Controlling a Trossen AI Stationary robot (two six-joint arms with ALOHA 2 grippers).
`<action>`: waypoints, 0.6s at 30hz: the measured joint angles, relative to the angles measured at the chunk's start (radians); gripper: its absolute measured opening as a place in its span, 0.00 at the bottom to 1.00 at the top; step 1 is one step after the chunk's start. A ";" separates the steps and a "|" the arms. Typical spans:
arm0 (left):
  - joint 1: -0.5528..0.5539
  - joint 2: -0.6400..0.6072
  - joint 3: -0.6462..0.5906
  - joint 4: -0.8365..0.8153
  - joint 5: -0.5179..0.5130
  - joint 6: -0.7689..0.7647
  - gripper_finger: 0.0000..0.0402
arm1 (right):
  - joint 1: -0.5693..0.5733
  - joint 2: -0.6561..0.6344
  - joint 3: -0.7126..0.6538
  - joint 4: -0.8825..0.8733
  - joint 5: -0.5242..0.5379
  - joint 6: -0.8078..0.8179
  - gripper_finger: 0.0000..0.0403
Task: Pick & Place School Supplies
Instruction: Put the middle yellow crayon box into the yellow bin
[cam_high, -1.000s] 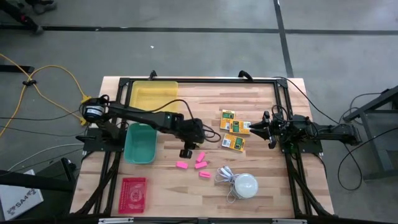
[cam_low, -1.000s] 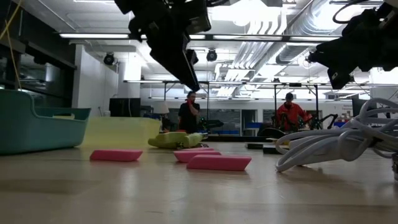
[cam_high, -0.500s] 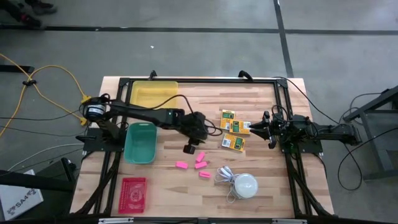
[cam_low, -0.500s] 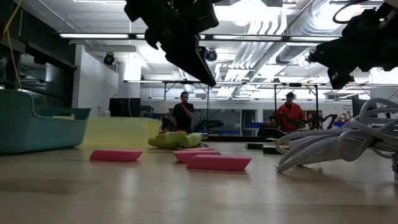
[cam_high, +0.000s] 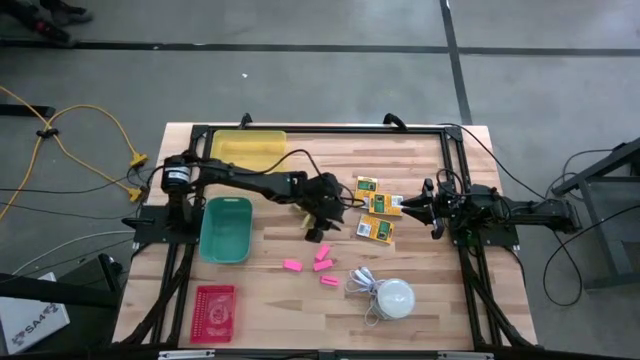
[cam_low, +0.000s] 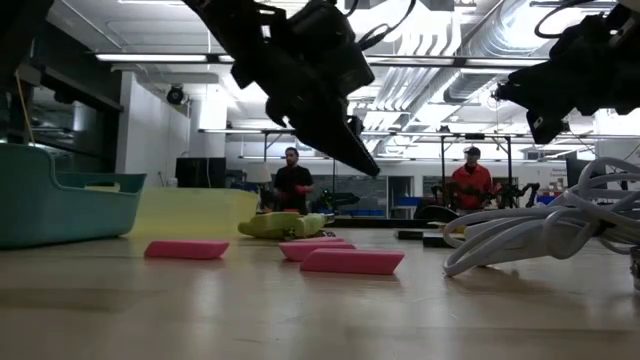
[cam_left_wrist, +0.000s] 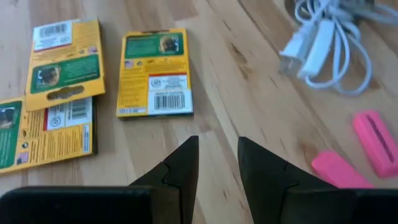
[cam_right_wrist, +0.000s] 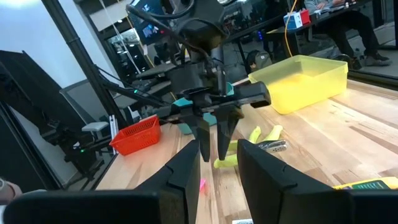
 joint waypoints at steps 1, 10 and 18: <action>0.000 0.008 0.001 0.027 0.000 0.008 0.27 | 0.000 0.000 0.000 0.000 0.001 0.000 0.24; 0.006 0.038 -0.001 0.114 -0.001 -0.117 0.27 | 0.000 0.003 0.000 0.000 0.000 0.000 0.24; 0.013 0.061 0.000 0.264 -0.067 -0.358 0.27 | 0.000 0.004 0.000 0.000 0.000 0.000 0.24</action>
